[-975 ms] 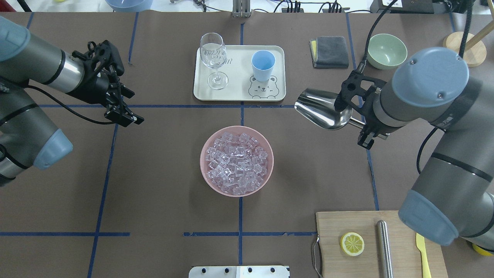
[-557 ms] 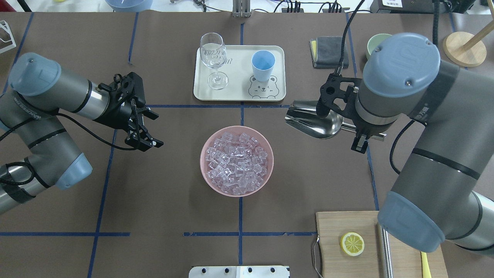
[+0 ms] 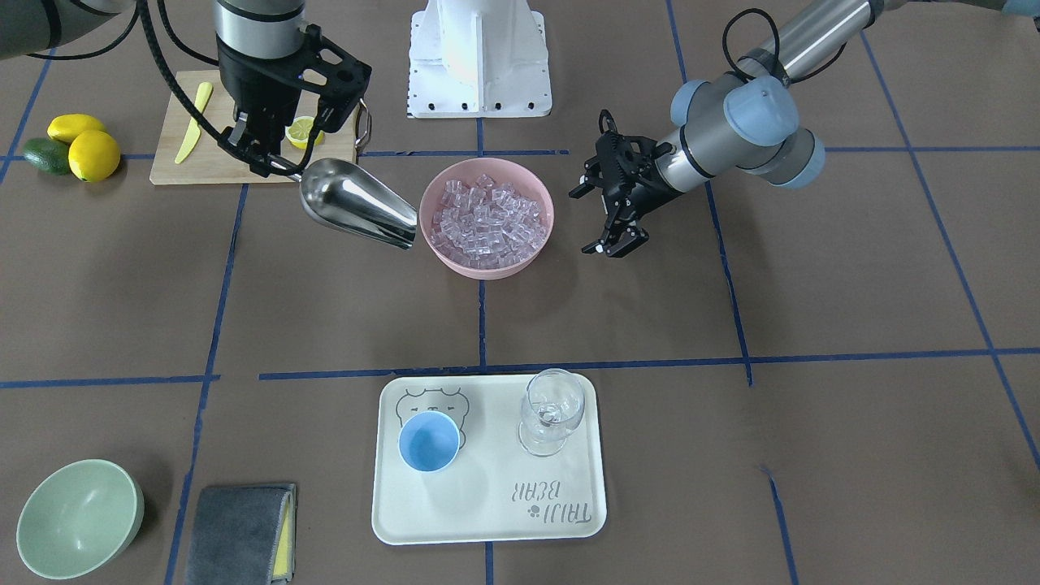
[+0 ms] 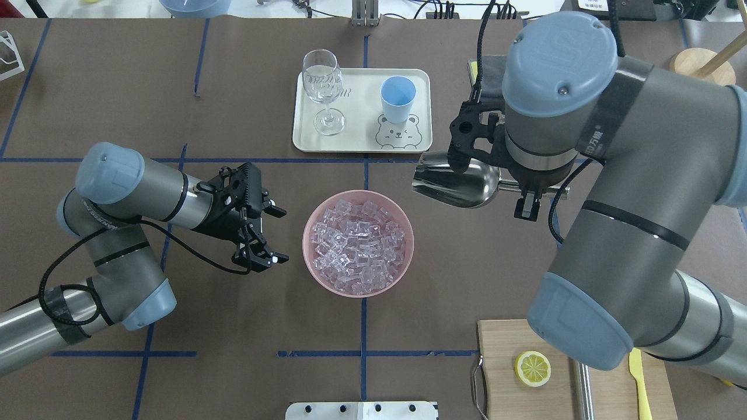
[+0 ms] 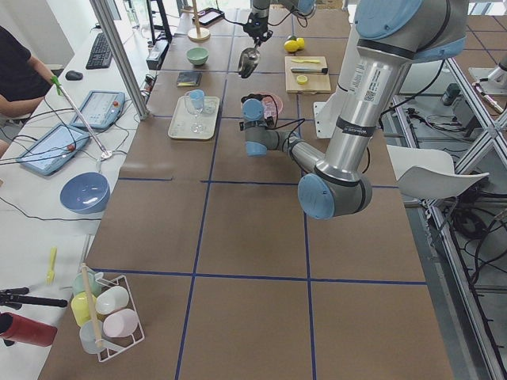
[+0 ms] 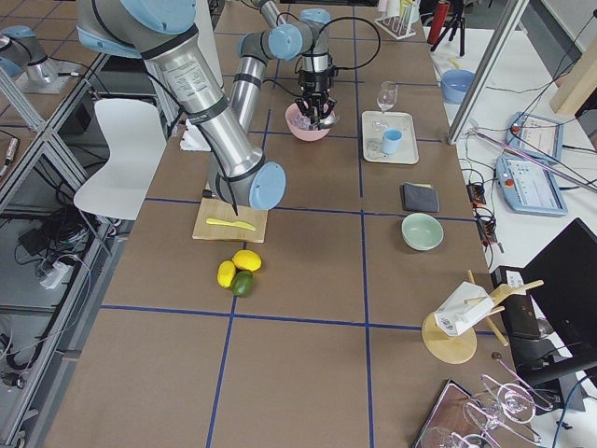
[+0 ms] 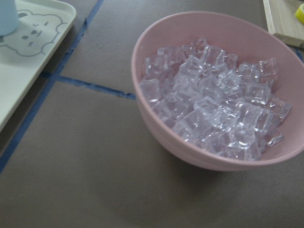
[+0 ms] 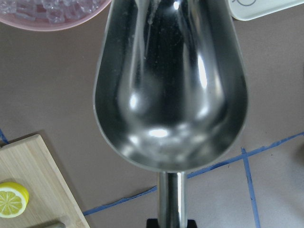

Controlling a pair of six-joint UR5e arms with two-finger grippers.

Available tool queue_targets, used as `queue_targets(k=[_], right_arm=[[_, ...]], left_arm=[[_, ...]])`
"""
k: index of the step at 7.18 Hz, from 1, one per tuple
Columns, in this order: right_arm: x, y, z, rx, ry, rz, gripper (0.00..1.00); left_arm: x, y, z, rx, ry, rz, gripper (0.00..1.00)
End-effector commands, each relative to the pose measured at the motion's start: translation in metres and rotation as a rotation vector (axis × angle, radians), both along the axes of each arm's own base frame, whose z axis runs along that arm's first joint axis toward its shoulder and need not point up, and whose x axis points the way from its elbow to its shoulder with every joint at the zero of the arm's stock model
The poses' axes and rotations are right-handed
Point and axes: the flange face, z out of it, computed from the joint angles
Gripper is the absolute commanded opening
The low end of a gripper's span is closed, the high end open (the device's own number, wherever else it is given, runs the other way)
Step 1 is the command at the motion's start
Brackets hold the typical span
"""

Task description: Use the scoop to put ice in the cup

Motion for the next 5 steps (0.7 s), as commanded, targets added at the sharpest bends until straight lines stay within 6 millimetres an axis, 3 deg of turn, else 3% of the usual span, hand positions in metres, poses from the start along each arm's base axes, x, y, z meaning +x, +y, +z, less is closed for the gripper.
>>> queue_targets(k=[1,2,5], right_arm=[[-0.006,-0.004,-0.005,0.012,0.036,-0.077,0.00],[-0.009,-0.005,-0.006,0.010,0.039,-0.080,0.00],[-0.039,-0.005,-0.034,-0.014,0.143,-0.109,0.00]], left_arm=[[0.016,0.005,0.007,0.155,0.023,-0.005,1.00],[0.018,0.005,0.010,0.166,0.030,-0.011,1.00],[0.024,0.010,0.002,0.172,0.047,-0.003,1.00]])
